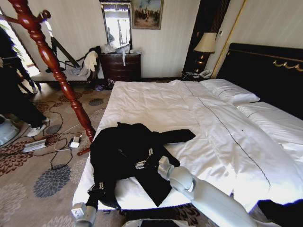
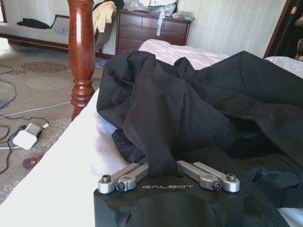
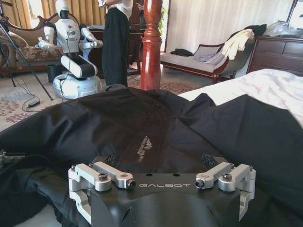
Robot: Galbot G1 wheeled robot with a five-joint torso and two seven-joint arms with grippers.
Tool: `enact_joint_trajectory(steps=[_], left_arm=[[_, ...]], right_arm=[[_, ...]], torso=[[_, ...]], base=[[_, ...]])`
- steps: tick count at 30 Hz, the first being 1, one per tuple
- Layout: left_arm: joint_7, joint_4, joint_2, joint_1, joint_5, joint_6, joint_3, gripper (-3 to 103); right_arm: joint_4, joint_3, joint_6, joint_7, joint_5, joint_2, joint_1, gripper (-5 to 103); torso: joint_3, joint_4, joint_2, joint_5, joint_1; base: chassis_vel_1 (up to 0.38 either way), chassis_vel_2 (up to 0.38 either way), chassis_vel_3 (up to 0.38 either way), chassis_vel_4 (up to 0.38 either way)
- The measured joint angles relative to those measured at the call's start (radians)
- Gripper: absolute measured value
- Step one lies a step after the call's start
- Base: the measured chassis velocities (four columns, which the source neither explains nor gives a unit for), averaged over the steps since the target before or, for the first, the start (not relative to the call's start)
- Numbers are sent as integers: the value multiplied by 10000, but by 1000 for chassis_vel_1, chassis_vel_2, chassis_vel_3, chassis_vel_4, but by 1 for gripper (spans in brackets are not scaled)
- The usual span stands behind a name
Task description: Pick up the clothes from the bed and hang them on the clothes hanger.
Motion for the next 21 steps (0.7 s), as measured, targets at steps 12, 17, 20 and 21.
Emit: enact_joint_trajectory(steps=[12,17,20,21], left_arm=[[33,55,21,36,-33,-11,-140,0],[39,19,-8,31,-62,-30,-159,0],[45,5,-38,37,-70,-45,-180,0],[80,0,-44,67,-81,-64,-213,0]], right_arm=[[-1381,152,41,401,-825,913,92,100],[-1371,-53,-462,691,-885,799,46,101],[-1191,-72,-585,823,-666,813,11,99],[-860,-156,-716,925,-369,813,38,99]], torso=[[0,1,0,2,1],[0,3,0,3,-1],[1,2,0,2,-1],[0,1,1,2,-1]], base=[[0,0,0,0],[0,0,0,0],[0,0,0,0],[0,0,0,0]])
